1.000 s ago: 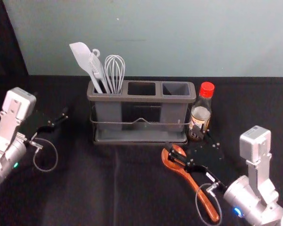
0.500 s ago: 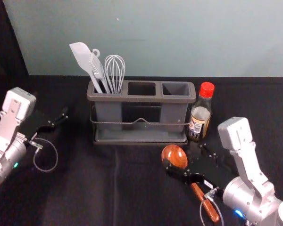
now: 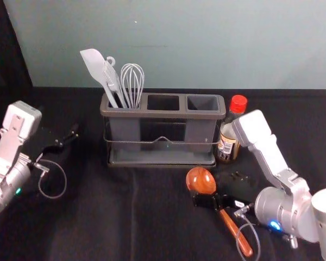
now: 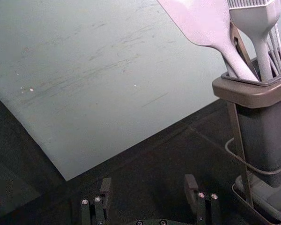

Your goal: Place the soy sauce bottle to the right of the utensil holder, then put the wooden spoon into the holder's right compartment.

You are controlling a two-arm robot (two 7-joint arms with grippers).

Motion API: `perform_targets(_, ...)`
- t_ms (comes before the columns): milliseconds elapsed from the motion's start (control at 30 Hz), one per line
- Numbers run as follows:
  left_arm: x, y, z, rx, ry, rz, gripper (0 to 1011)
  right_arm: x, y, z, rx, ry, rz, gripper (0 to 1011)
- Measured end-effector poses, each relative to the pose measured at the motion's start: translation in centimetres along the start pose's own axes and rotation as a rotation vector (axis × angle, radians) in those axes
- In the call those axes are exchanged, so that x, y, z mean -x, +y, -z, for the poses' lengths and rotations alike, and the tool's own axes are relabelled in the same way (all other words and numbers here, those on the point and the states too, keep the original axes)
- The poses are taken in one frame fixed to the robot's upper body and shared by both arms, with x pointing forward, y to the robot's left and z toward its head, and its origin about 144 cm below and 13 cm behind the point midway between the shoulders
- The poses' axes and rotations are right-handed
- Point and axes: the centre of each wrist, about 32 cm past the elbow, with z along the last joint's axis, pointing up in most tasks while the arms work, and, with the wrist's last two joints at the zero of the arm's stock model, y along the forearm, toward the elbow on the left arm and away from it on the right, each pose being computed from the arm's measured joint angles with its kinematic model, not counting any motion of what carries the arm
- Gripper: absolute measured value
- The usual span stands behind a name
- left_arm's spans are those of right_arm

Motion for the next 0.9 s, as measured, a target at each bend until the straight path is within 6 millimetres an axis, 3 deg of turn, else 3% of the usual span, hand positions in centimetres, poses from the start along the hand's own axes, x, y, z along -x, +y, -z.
perform_targets(433,0.0,0.0,0.0,0.0,0.0,0.0,1000,-1.5,2.8,-2.1,0.094,0.048,-0.01,1002)
perform_targets(900,0.0,0.0,0.0,0.0,0.0,0.0,1000,-1.7,5.3,-3.3,0.146,0.038,-0.002,1002)
